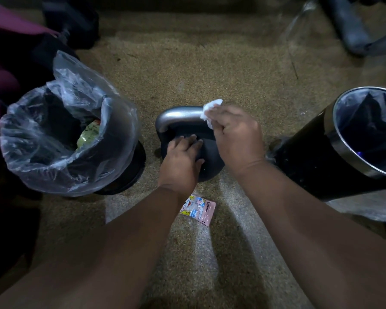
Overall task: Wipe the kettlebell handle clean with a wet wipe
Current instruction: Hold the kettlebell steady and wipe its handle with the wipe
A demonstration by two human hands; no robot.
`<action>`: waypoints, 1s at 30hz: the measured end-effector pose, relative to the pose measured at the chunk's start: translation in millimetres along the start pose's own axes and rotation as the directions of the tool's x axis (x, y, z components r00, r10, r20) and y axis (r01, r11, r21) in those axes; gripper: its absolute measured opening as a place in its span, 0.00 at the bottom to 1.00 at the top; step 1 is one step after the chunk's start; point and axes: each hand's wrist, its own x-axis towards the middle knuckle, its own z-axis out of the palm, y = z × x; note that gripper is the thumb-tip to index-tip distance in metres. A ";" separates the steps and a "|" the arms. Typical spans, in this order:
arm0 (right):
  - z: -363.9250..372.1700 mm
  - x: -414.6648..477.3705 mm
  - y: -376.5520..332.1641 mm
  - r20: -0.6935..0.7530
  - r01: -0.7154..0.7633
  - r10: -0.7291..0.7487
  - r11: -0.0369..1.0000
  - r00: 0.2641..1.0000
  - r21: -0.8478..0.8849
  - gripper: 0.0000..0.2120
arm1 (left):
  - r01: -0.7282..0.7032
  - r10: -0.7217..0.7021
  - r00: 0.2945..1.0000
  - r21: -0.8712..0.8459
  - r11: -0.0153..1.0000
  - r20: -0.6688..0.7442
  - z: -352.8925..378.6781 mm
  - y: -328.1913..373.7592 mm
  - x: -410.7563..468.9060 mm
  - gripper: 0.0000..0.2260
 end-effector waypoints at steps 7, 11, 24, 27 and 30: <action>0.8 -4.4 0.2 -0.003 0.012 -0.012 1.000 1.000 0.012 0.11 | -0.010 0.010 1.000 0.018 1.000 -0.008 0.0 -0.3 -0.3 0.21; -1.5 9.1 -1.1 -0.003 -0.075 0.075 0.997 0.997 0.031 0.08 | 0.008 -0.007 1.000 0.014 1.000 -0.007 2.1 -0.3 -0.1 0.22; -3.2 0.5 2.6 0.012 -0.021 0.021 0.999 1.000 -0.025 0.08 | 0.005 -0.005 1.000 -0.002 1.000 0.005 1.1 -0.7 -0.3 0.21; -5.0 1.0 4.4 0.028 -0.015 0.016 1.000 0.999 -0.023 0.08 | 0.003 -0.003 1.000 0.000 1.000 0.001 1.2 -0.3 0.1 0.21; -5.1 10.1 3.9 0.033 -0.093 0.093 0.996 0.995 -0.007 0.09 | 0.006 -0.006 1.000 -0.001 1.000 0.000 0.0 0.8 -0.7 0.21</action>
